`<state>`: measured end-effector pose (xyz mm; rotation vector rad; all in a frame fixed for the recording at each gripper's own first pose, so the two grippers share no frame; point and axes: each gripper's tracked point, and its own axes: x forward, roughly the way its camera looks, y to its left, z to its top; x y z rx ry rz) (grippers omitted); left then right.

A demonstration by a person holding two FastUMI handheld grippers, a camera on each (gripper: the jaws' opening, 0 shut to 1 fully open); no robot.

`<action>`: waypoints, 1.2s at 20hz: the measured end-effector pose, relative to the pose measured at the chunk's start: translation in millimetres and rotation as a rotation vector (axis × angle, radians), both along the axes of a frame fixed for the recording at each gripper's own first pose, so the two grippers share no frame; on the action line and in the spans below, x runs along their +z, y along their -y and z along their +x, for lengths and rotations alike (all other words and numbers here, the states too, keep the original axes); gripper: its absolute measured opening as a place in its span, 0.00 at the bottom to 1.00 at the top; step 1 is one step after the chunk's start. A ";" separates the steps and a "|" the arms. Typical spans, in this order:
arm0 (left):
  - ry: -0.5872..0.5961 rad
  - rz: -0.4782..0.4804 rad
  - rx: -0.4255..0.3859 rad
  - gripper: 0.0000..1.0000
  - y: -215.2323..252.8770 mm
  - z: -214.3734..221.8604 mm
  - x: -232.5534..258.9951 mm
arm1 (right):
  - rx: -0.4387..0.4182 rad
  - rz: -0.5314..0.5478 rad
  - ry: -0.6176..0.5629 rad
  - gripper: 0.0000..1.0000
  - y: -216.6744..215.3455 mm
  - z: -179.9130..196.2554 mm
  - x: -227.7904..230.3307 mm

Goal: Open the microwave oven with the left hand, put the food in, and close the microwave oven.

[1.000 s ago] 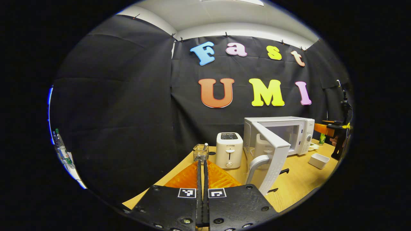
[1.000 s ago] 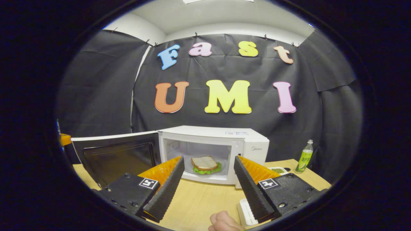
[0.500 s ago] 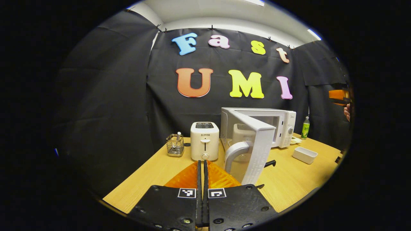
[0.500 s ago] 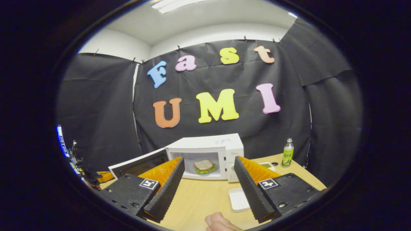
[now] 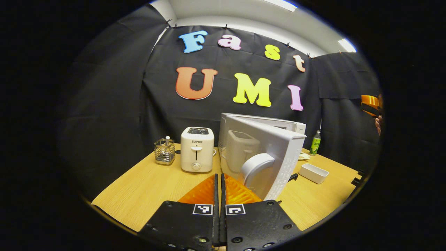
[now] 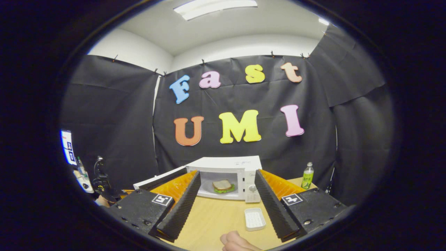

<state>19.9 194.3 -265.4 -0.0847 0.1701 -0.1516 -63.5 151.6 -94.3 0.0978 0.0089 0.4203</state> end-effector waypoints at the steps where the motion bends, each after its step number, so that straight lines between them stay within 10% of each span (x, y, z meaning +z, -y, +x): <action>1: 0.001 0.022 -0.013 0.00 6.0 1.8 1.1 | -0.019 0.015 0.018 0.98 6.3 0.9 5.8; 17: 0.052 0.056 -0.315 0.00 150.0 63.2 -1.8 | -0.052 0.040 0.064 0.98 68.9 -20.9 14.0; 24: 0.091 0.092 -0.329 0.00 219.4 105.6 -2.8 | -0.184 0.010 0.069 0.99 126.1 13.5 -4.2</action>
